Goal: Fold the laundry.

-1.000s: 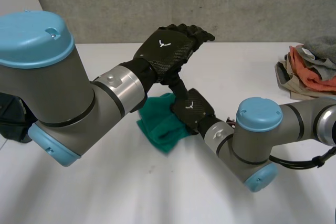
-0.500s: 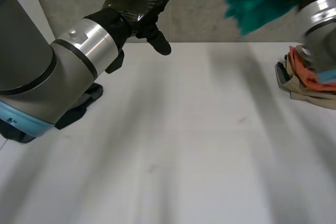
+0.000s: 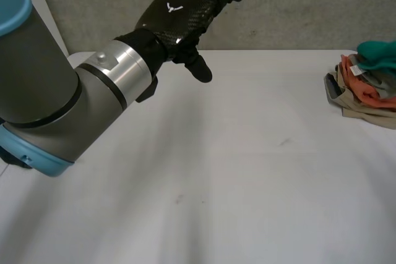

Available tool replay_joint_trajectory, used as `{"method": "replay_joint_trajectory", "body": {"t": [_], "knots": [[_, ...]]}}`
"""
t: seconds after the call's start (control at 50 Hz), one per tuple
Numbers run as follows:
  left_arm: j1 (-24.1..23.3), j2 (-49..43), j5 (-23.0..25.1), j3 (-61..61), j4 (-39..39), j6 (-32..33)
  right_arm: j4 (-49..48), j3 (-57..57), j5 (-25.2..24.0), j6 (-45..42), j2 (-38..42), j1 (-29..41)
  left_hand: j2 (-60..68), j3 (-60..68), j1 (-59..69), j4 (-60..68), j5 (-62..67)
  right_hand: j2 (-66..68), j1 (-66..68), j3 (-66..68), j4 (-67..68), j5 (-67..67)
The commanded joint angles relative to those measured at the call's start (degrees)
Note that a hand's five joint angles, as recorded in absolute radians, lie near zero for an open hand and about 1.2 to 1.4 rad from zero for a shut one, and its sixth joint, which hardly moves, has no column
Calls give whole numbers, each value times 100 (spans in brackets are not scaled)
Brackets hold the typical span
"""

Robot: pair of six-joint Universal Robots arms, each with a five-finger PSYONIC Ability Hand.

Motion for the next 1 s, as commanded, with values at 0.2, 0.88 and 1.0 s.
{"method": "replay_joint_trajectory", "body": {"t": [0.2,0.88,1.0], "knots": [[-228,75,-6,-89,0,4,126,917,267,47,-1001,-196,-155,-201,-74,-149,-245,-5532,-4959,-5705,-5858,-5573],[-142,637,-742,895,-157,30,1095,2331,2890,-2054,-4094,1130,-155,-201,-74,-149,-245,-5532,-4959,-5705,-5858,-5573],[1422,787,-1578,781,-886,696,680,3482,1941,-1983,-4543,2218,-176,-222,-96,-171,-266,-5532,-4959,-5705,-5858,-5573]]}}
